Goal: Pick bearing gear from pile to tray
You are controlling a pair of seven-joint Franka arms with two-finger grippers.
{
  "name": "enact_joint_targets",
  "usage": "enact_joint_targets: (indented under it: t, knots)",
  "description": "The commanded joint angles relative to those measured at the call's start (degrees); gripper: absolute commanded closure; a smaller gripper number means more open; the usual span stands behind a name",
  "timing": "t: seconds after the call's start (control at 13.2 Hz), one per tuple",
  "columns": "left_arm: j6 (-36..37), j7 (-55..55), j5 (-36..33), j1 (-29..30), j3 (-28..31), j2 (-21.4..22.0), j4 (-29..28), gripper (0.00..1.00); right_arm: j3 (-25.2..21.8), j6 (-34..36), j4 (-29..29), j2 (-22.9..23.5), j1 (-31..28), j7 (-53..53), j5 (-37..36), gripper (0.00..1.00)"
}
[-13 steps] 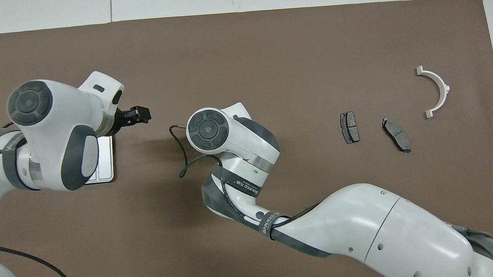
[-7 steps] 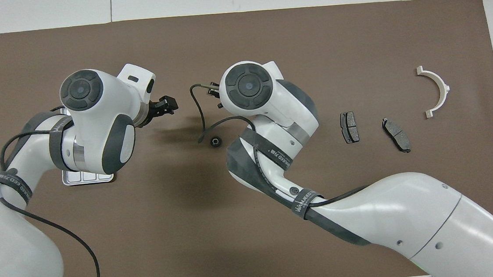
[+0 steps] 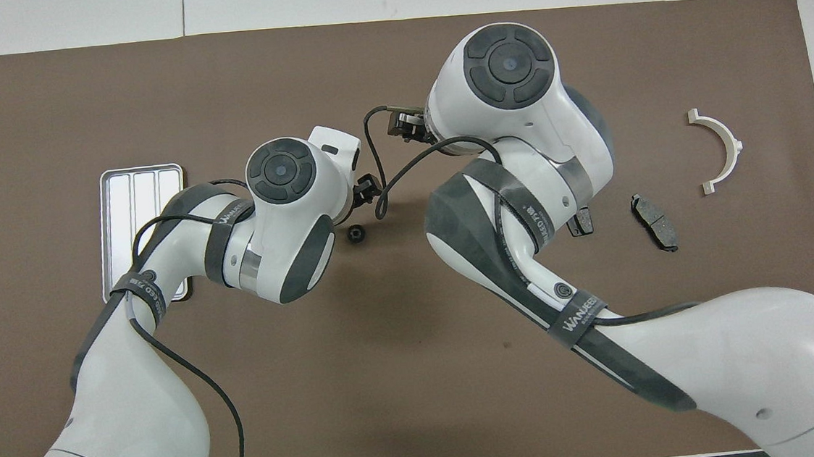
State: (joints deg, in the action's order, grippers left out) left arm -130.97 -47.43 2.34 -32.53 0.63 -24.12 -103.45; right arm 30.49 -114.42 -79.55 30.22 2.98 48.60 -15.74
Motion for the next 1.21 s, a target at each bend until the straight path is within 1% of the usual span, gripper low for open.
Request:
enact_joint_targets:
  t: [0.0,0.08,0.15,0.3,0.45,0.6,0.76,0.98,1.13]
  knots:
    - [-0.2,-0.7,-0.5,-1.0,1.0,-0.2,-1.5,0.08,0.8,3.0,-1.0,-3.5,-4.4,-10.1,3.7,0.0]
    - [-0.3,-0.7,-0.5,-1.0,1.0,-0.1,-1.8,0.12,0.4,5.0,-1.0,-5.3,-5.5,-14.4,5.4,0.0]
    - [-0.7,-0.8,-0.5,-1.4,1.0,-0.1,-2.2,0.17,-1.2,6.7,-1.1,-7.0,-6.1,-18.4,7.1,0.0]
    - [-1.8,-0.8,-0.5,-1.7,1.0,-0.1,-3.2,0.21,-7.1,10.2,-1.7,-10.5,-6.1,-27.2,12.0,0.0]
    - [-1.7,-1.5,-0.5,-1.9,1.0,0.0,-3.3,0.27,-14.3,12.8,-2.4,-14.0,-5.3,-38.5,15.2,0.0]
    - [-1.8,-2.4,-0.5,-2.5,0.9,0.0,-3.3,0.31,-18.0,14.8,-4.2,-17.7,-5.3,-45.8,16.2,0.0]
    - [-2.1,-2.6,-0.5,-2.5,0.9,0.0,-3.5,0.34,-20.9,17.2,-6.8,-21.9,-5.3,-49.9,16.1,0.0]
    - [-2.5,-2.6,-0.5,-2.6,0.9,0.1,-4.4,0.37,-24.0,17.7,-14.0,-30.2,-4.6,-51.7,16.2,0.0]
    - [-3.0,-2.6,-0.5,-2.9,0.9,0.2,-4.5,0.46,-26.2,18.1,-17.6,-34.8,-3.4,-51.6,16.1,0.0]
